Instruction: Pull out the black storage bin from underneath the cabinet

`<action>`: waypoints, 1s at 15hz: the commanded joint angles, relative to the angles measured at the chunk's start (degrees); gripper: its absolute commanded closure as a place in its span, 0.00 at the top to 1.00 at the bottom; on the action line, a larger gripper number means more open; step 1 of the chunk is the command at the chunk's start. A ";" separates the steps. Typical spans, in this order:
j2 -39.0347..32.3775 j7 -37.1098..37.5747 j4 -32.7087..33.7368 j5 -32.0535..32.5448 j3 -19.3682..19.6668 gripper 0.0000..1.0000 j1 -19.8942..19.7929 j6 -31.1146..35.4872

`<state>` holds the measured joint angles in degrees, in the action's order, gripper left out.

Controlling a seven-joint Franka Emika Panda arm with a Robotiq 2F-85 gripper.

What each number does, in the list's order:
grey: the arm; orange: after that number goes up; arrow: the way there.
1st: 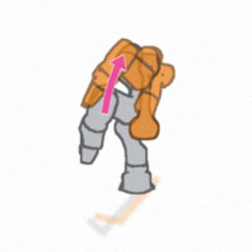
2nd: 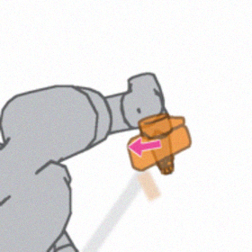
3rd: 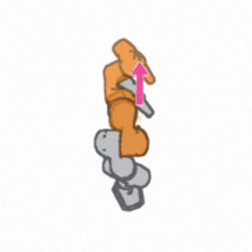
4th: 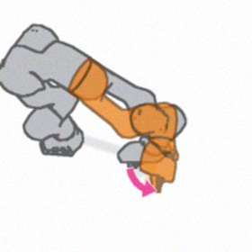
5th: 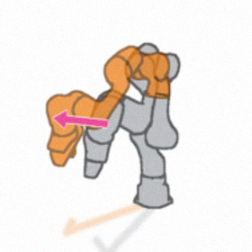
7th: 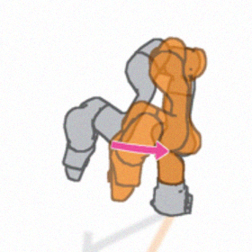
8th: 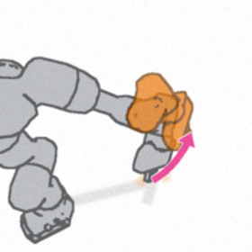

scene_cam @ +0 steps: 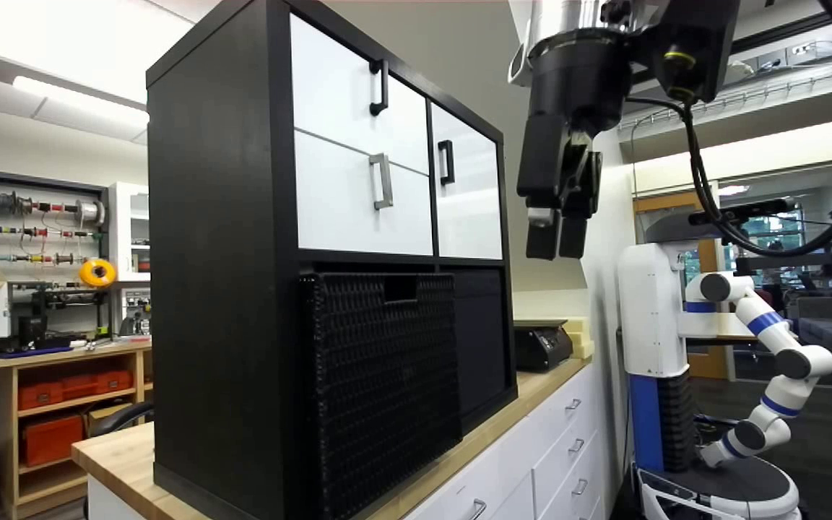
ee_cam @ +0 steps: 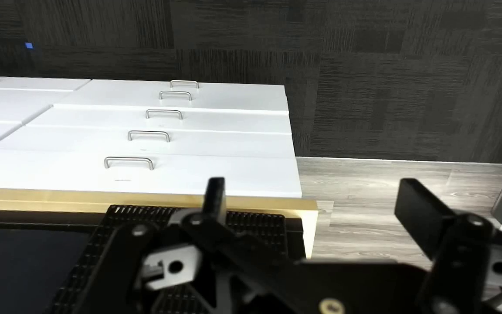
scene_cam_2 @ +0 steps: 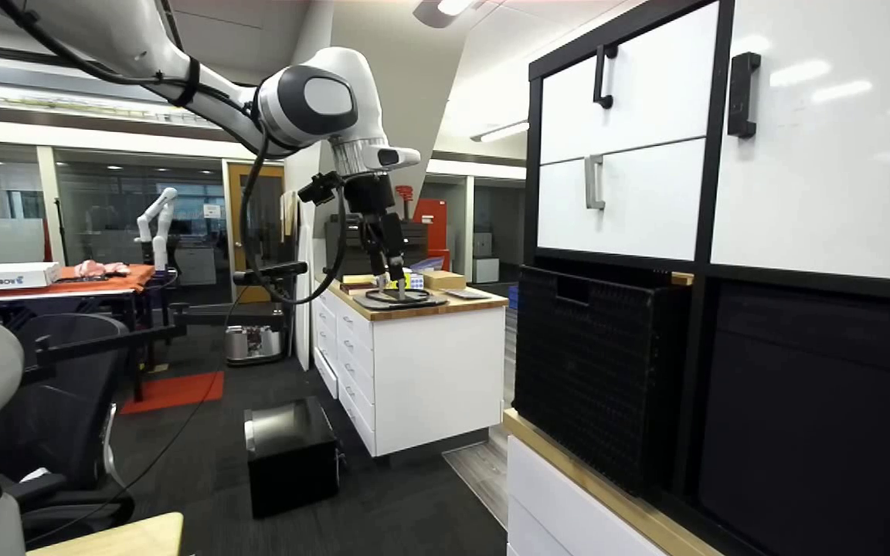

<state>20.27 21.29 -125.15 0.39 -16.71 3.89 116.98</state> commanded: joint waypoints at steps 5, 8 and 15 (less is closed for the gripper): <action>-0.15 0.35 0.11 0.47 1.01 1.00 1.16 -0.12; -0.15 0.35 0.11 0.47 1.01 1.00 1.16 -0.12; -2.02 -5.89 0.33 2.44 2.37 1.00 1.13 1.72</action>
<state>19.77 19.03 -125.19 1.27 -16.21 3.94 117.03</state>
